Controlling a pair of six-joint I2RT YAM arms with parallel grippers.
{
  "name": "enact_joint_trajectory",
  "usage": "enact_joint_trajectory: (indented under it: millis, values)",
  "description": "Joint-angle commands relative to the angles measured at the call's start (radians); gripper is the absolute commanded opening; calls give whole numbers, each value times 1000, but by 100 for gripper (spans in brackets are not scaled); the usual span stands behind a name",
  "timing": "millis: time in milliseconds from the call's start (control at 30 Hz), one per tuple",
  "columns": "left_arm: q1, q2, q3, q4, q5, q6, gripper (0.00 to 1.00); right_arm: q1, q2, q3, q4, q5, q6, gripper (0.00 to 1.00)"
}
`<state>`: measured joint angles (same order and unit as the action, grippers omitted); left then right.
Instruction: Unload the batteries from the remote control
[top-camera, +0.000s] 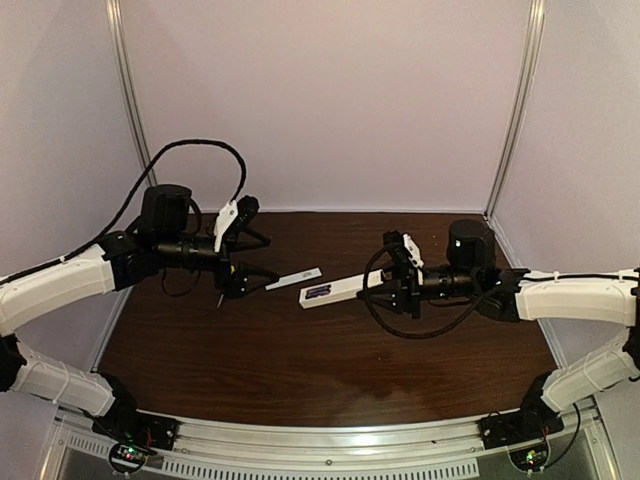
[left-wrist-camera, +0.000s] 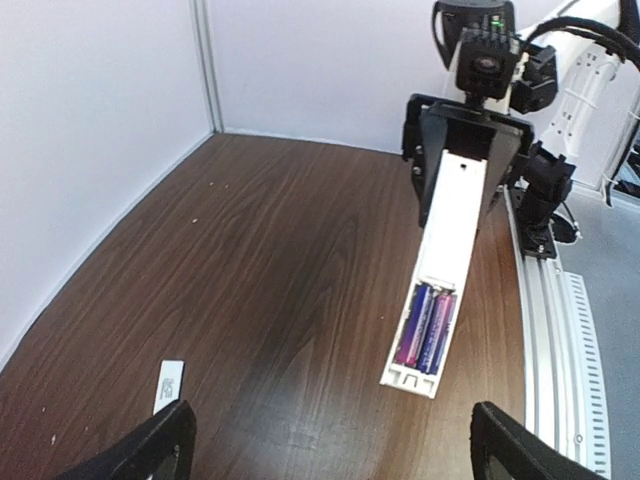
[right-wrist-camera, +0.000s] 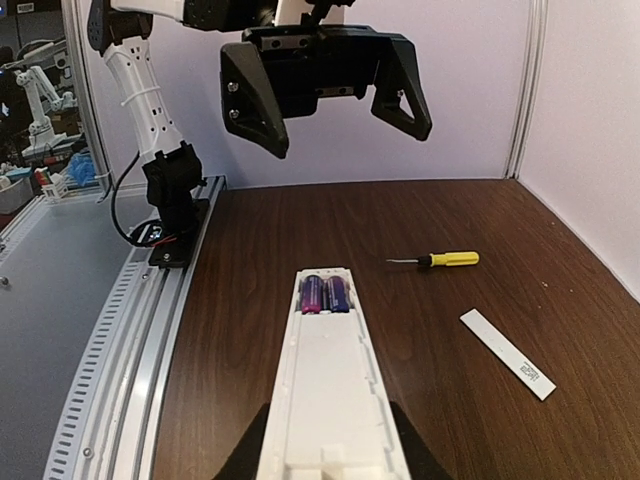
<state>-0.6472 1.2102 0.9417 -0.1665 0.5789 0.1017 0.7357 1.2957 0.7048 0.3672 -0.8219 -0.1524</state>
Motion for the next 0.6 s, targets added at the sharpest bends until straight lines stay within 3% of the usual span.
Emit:
enact_joint_trajectory:
  millis: [0, 567]
  values:
    - [-15, 5, -37, 104, 168, 102, 97, 11, -7, 47, 3, -58, -3, 0]
    - [-68, 61, -104, 261, 188, 120, 92, 33, 61, 105, 39, -104, 27, 0]
